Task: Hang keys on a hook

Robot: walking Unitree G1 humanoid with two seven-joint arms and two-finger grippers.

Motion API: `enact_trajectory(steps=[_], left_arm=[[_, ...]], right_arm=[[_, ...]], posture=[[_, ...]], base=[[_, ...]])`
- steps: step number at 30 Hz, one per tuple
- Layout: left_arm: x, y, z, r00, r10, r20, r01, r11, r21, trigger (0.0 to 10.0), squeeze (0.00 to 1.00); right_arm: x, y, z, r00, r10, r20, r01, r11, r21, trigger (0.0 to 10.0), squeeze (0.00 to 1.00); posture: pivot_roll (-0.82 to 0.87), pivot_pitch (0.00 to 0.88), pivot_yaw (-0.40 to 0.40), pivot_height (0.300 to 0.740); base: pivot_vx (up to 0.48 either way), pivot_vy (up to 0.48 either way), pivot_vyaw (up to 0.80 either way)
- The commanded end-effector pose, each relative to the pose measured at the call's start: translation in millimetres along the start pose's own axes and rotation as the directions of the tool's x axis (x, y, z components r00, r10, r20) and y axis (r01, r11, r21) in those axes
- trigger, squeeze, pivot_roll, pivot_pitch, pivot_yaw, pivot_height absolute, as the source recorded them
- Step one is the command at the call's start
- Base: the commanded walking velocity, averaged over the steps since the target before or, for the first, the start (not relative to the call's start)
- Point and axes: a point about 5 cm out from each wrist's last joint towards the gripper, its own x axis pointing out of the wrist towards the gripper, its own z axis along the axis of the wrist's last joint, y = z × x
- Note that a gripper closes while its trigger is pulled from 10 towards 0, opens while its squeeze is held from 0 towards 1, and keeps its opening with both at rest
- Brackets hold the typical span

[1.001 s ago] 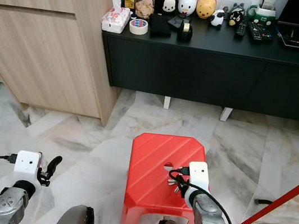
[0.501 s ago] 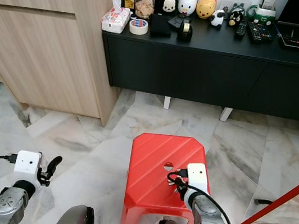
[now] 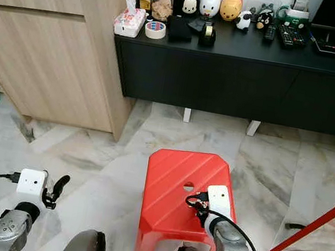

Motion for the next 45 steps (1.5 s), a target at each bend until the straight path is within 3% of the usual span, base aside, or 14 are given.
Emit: enact_trajectory(steps=[1, 4, 5, 6, 7, 8, 24, 27, 28, 29, 30, 32, 40, 45], left_arm=[[-3.2, 4.2, -5.9, 1.0, 0.009, -0.028, -0.008, 1.0, 0.009, 10.0, 0.0], [-3.3, 4.2, -6.0, 1.0, 0.009, -0.028, -0.008, 1.0, 0.01, 10.0, 0.0], [-3.3, 4.2, -6.0, 1.0, 0.009, -0.028, -0.008, 1.0, 0.01, 10.0, 0.0], [-3.4, 4.2, -6.1, 1.0, 0.009, -0.028, -0.008, 1.0, 0.01, 10.0, 0.0], [-3.4, 4.3, -6.1, 1.0, 0.009, -0.028, -0.008, 1.0, 0.01, 10.0, 0.0], [-3.5, 4.3, -6.2, 1.0, 0.009, -0.029, -0.009, 1.0, 0.01, 10.0, 0.0], [-4.1, 5.7, -6.8, 0.999, 0.012, -0.032, -0.012, 1.0, 0.014, 10.0, 0.0], [-4.3, 6.5, -6.9, 0.999, 0.013, -0.033, -0.012, 1.0, 0.018, 10.0, 0.0], [-4.5, 6.7, -6.9, 0.999, 0.013, -0.033, -0.012, 1.0, 0.019, 10.0, 0.0], [-4.6, 7.1, -6.8, 0.999, 0.013, -0.033, -0.012, 1.0, 0.02, 10.0, 0.0], [-4.7, 7.4, -6.8, 0.999, 0.014, -0.033, -0.013, 1.0, 0.021, 10.0, 0.0], [-4.7, 7.7, -6.8, 0.999, 0.015, -0.033, -0.014, 1.0, 0.023, 10.0, 0.0], [-4.5, 9.9, -6.4, 0.999, 0.024, -0.034, -0.024, 0.999, 0.024, 10.0, 0.0], [-4.8, 10.2, -6.8, 0.999, 0.025, -0.036, -0.024, 0.999, 0.025, 10.0, 0.0]], right_arm=[[-0.7, 1.9, -7.6, 1.0, 0.0, -0.024, 0.0, 1.0, 0.006, 2.4, 0.0], [-0.7, 1.5, -7.2, 1.0, -0.005, -0.022, 0.005, 1.0, 0.006, 3.9, 0.0], [-0.7, 1.5, -7.2, 1.0, -0.005, -0.022, 0.005, 1.0, 0.006, 3.9, 0.0], [-0.7, 1.0, -6.9, 1.0, -0.01, -0.022, 0.01, 1.0, 0.004, 8.0, 0.0], [-0.7, 0.8, -6.9, 1.0, -0.012, -0.022, 0.012, 1.0, 0.003, 8.0, 0.0], [-0.7, 0.5, -6.8, 1.0, -0.015, -0.023, 0.015, 1.0, 0.001, 9.9, 0.0], [-0.7, 0.9, -7.6, 0.999, -0.018, -0.029, 0.018, 1.0, -0.003, 10.0, 0.0], [-0.7, 1.2, -8.4, 0.999, -0.019, -0.031, 0.019, 1.0, -0.002, 9.1, 0.0], [-0.7, 1.4, -8.7, 0.999, -0.019, -0.032, 0.018, 1.0, -0.002, 4.2, 0.0], [-0.8, 1.5, -9.0, 0.999, -0.018, -0.033, 0.018, 1.0, -0.001, 4.2, 0.0], [-0.9, 1.4, -9.4, 0.999, -0.018, -0.033, 0.018, 1.0, -0.001, 2.0, 0.0], [-1.1, 1.1, -10.2, 0.999, -0.018, -0.035, 0.018, 1.0, -0.001, 1.2, 0.0], [-1.2, 1.6, -11.7, 0.999, -0.017, -0.04, 0.017, 1.0, 0.0, 0.2, 0.0], [-1.2, 2.3, -11.9, 0.999, -0.016, -0.038, 0.016, 1.0, 0.002, 0.0, 0.0]], posture=[[0.08, 0.089, 0.049, 0.617], [0.08, 0.088, 0.049, 0.617], [0.08, 0.088, 0.049, 0.617], [0.08, 0.089, 0.05, 0.617], [0.08, 0.089, 0.05, 0.617], [0.08, 0.088, 0.049, 0.617], [0.09, 0.09, 0.051, 0.617], [0.08, 0.092, 0.054, 0.617], [0.08, 0.092, 0.055, 0.617], [0.08, 0.092, 0.055, 0.617], [0.08, 0.092, 0.055, 0.617], [0.08, 0.092, 0.055, 0.617], [0.08, 0.095, 0.054, 0.617], [0.08, 0.094, 0.055, 0.617]], base=[[0.0, 0.0, 0.0], [0.0, 0.0, 0.0], [0.0, 0.0, 0.0], [0.0, 0.0, 0.0], [0.0, 0.0, 0.0], [0.0, 0.0, 0.0], [0.0, 0.0, 0.0], [0.0, 0.0, 0.0], [0.0, 0.0, 0.0], [0.0, 0.0, 0.0], [0.0, 0.0, 0.0], [0.0, 0.0, 0.0], [0.0, 0.0, 0.0], [0.0, 0.0, 0.0]])
